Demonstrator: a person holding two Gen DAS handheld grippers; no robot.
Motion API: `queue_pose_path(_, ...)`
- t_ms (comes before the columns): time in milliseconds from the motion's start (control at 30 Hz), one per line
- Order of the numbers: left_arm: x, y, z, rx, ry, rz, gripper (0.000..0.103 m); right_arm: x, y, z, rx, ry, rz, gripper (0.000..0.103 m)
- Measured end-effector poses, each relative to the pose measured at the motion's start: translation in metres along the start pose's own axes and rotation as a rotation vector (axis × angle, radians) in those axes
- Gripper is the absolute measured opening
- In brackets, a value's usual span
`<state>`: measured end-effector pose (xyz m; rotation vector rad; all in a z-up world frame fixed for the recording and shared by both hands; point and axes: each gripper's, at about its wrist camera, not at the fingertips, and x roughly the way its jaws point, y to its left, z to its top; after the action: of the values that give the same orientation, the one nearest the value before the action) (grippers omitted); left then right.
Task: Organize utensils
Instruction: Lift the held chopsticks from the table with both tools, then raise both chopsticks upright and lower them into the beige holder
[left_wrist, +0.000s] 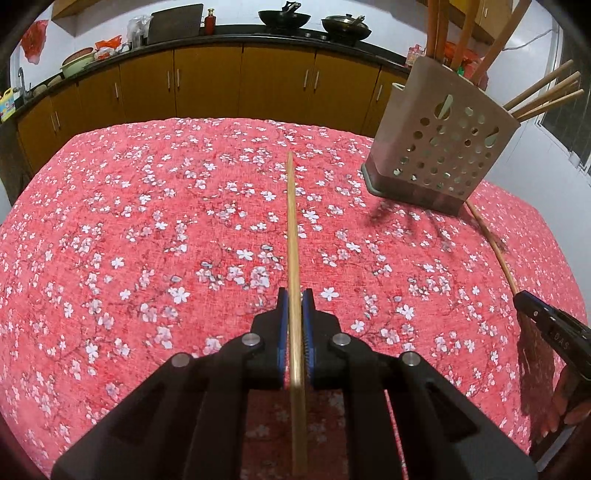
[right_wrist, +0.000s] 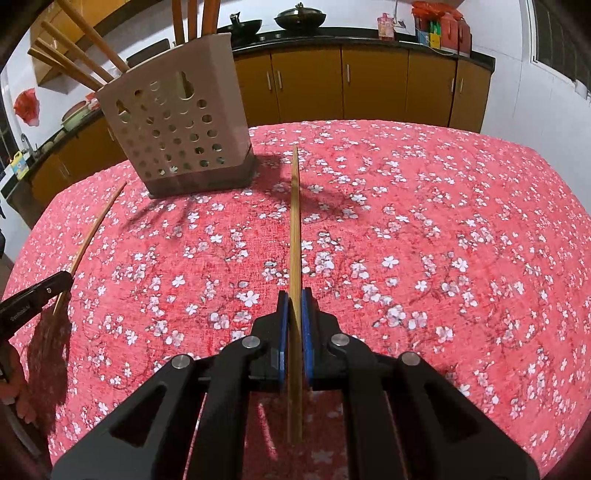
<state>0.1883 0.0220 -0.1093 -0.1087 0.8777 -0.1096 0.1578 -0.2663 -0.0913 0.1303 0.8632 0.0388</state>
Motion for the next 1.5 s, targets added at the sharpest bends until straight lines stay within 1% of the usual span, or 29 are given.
queue_pose_path(967,0.0,0.001,0.0,0.003,0.0,0.004,0.01,-0.001,0.001,0.001,-0.004,0.002,-0.008,0.009)
queue_pose_path(1100,-0.004,-0.004,-0.006,0.047,0.004,0.033,0.01,-0.002,0.003,-0.001,-0.018,0.003,-0.019,0.009)
queue_pose_path(1167,-0.006,-0.006,-0.011,0.059,0.006,0.033,0.01,-0.005,0.004,-0.004,-0.024,0.004,-0.021,0.009)
queue_pose_path(1333,-0.014,-0.005,-0.019,0.062,0.007,0.039,0.01,-0.008,0.003,-0.007,-0.02,0.003,-0.02,0.009)
queue_pose_path(1500,-0.015,-0.007,-0.02,0.07,0.008,0.053,0.01,-0.008,0.002,-0.006,-0.018,0.003,-0.015,0.008)
